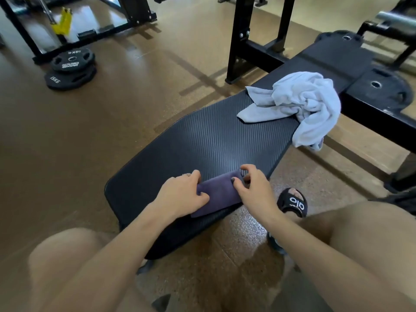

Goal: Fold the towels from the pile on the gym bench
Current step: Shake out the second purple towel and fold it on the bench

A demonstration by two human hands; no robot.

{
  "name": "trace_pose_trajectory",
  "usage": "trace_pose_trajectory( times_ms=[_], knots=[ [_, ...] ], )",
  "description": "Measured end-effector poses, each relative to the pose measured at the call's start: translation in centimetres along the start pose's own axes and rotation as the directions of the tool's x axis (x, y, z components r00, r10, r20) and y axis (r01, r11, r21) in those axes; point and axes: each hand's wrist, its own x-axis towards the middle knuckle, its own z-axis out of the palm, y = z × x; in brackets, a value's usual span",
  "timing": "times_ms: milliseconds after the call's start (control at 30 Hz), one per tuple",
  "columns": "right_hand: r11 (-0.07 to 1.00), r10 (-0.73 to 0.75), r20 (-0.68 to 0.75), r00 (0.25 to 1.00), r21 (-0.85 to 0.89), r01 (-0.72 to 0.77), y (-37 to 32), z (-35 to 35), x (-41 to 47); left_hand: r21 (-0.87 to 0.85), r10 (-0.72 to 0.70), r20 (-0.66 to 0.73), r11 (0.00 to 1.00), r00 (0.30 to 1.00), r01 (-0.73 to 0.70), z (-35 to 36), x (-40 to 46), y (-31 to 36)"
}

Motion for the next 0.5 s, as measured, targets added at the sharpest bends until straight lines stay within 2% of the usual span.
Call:
trace_pose_trajectory(
  times_ms=[67, 100, 167, 233, 267, 300, 367, 433, 500],
  knots=[
    [0.999, 0.005, -0.035, 0.999, -0.046, -0.007, 0.0, 0.2, -1.3, 0.029, 0.001, 0.046, 1.0, 0.999, -0.002, 0.2, -0.5, 0.6],
    [0.991, -0.044, -0.075, 0.996, -0.131, 0.034, -0.1, 0.2, -1.8, 0.016, -0.004, 0.07, 1.0, 0.998, 0.003, 0.3, -0.6, 0.8],
    [0.904, -0.301, -0.118, 0.946, -0.35, 0.244, -0.4, -0.3, -2.9, -0.073, -0.028, 0.128, 0.997, 0.991, 0.038, 0.1, -0.8, 1.1],
    [0.716, -0.579, 0.03, 0.815, -0.459, 0.526, -0.5, -1.1, -4.0, -0.213, -0.069, 0.196, 0.971, 0.978, 0.112, -0.2, -0.8, 1.1],
    [0.615, -0.645, 0.163, 0.747, -0.47, 0.633, -0.3, -1.4, -4.6, -0.302, -0.091, 0.24, 0.939, 0.966, 0.163, -0.4, -0.9, 1.1],
    [0.533, -0.654, 0.286, 0.701, -0.483, 0.694, 0.0, -1.5, -5.1, -0.412, -0.105, 0.291, 0.883, 0.951, 0.224, -0.7, -1.0, 1.2],
    [0.467, -0.596, 0.404, 0.695, -0.529, 0.708, 0.8, -1.6, -5.8, -0.628, -0.089, 0.401, 0.697, 0.912, 0.345, -1.6, -1.6, 2.2],
    [0.481, -0.606, 0.339, 0.72, -0.565, 0.671, 1.0, -2.4, -5.8, -0.733, -0.043, 0.454, 0.551, 0.89, 0.4, -2.8, -2.2, 3.7],
    [0.5, -0.66, 0.231, 0.715, -0.575, 0.647, 0.8, -4.3, -5.4, -0.77, -0.009, 0.473, 0.481, 0.881, 0.419, -4.4, -2.5, 5.5]
  ],
)
